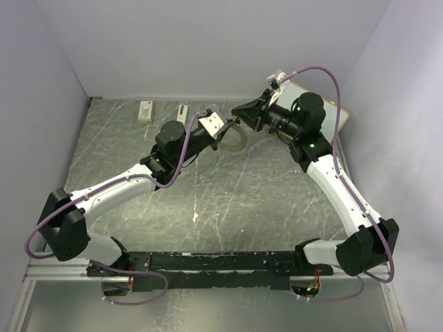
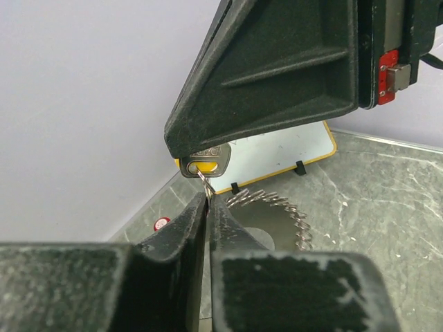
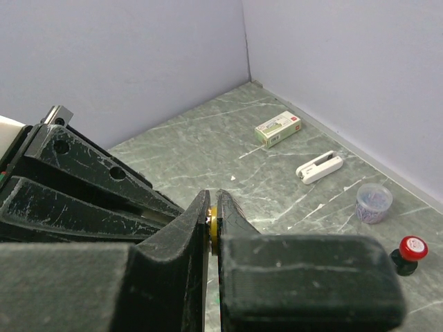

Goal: Put the keys on the keyring

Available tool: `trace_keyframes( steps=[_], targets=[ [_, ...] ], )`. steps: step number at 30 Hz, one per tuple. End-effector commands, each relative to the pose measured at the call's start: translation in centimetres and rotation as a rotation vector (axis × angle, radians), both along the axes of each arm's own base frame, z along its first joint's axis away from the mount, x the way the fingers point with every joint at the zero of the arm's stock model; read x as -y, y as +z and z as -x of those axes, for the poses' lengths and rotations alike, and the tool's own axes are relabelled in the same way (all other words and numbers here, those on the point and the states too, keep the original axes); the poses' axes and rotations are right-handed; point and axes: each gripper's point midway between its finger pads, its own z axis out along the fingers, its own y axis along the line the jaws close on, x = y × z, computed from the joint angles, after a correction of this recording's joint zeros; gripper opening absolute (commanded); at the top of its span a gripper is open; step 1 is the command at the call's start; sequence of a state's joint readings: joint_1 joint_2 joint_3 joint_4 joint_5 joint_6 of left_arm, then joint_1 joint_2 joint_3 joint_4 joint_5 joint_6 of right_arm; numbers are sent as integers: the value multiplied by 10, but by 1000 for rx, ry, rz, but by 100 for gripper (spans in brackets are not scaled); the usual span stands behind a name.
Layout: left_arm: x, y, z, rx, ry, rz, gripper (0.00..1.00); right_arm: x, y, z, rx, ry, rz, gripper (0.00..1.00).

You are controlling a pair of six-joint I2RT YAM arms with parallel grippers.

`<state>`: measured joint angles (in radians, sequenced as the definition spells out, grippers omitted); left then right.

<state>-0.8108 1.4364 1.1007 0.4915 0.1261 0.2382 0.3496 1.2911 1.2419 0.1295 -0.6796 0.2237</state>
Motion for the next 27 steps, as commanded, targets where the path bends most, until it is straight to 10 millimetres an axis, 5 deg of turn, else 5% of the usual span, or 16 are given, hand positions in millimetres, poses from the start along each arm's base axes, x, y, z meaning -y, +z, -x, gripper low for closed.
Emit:
trace_keyframes(
  steps=[1, 27],
  targets=[
    [1, 17, 0, 40, 8, 37, 8, 2, 23, 9, 78, -6, -23, 0],
    [-57, 40, 22, 98, 14, 302, 7, 9, 2, 4, 36, -56, -20, 0]
  ],
)
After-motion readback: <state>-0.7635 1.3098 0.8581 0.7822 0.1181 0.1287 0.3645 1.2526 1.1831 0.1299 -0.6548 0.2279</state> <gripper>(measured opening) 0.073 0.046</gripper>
